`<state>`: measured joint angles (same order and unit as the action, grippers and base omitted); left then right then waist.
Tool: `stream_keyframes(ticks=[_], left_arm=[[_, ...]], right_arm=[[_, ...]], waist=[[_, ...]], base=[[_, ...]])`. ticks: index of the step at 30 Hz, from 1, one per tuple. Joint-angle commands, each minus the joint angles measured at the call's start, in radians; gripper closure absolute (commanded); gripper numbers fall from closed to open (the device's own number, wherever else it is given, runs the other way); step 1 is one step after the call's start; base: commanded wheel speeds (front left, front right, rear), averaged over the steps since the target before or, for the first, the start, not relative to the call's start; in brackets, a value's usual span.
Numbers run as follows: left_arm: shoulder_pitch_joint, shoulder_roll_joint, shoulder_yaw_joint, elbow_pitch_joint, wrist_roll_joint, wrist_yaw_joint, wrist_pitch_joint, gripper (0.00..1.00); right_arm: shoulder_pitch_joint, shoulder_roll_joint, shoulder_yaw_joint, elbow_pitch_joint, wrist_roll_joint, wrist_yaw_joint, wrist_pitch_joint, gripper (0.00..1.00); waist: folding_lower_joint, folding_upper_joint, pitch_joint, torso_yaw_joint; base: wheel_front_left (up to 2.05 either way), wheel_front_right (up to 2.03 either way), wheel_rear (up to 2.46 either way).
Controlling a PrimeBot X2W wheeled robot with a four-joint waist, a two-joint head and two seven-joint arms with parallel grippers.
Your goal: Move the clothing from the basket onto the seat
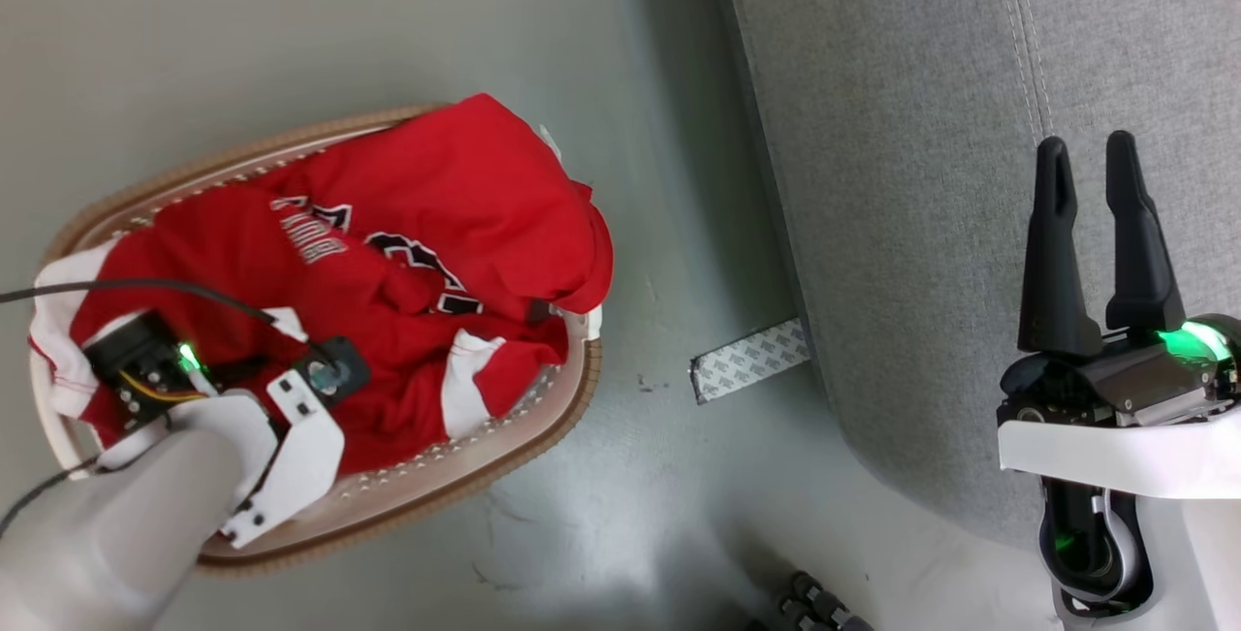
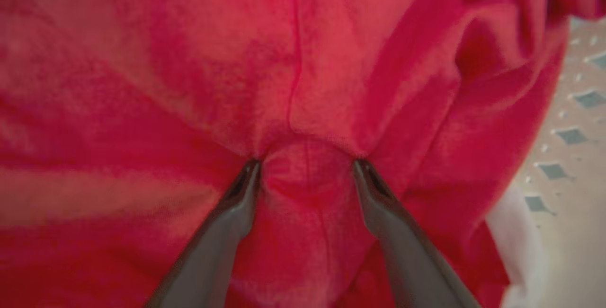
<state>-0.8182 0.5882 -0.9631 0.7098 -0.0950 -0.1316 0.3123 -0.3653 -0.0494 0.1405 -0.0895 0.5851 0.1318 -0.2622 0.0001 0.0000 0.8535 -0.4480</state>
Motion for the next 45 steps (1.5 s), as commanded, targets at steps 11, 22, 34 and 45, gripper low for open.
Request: stream_keyframes(ticks=[11, 22, 34, 45], left_arm=[[-0.062, 0.021, -0.091, 0.09, 0.075, 0.005, 0.069, 0.15], [-0.049, -0.049, -0.092, 0.137, 0.028, 0.012, -0.033, 1.0], [0.018, -0.206, -0.07, 0.206, -0.063, 0.027, -0.164, 1.0], [0.112, -0.333, -0.02, 0.249, -0.179, 0.033, -0.319, 1.0]], right_arm=[[-0.015, 0.0, 0.023, 0.0, 0.021, -0.002, -0.002, 0.0], [-0.019, 0.0, 0.014, 0.022, 0.0, -0.002, -0.002, 0.0], [0.018, -0.001, -0.016, 0.075, -0.085, -0.002, -0.002, 0.0], [0.081, -0.001, -0.059, 0.143, -0.171, -0.002, -0.002, 0.0]], waist=[[-0.0001, 0.0, 0.031, -0.026], [-0.0001, 0.0, -0.043, -0.003], [-0.0001, 0.0, -0.26, 0.075], [-0.0001, 0.0, -0.52, 0.181]], base=[[0.0, 0.0, 0.0], [0.0, 0.0, 0.0], [0.0, 0.0, 0.0], [0.0, 0.0, 0.0]])
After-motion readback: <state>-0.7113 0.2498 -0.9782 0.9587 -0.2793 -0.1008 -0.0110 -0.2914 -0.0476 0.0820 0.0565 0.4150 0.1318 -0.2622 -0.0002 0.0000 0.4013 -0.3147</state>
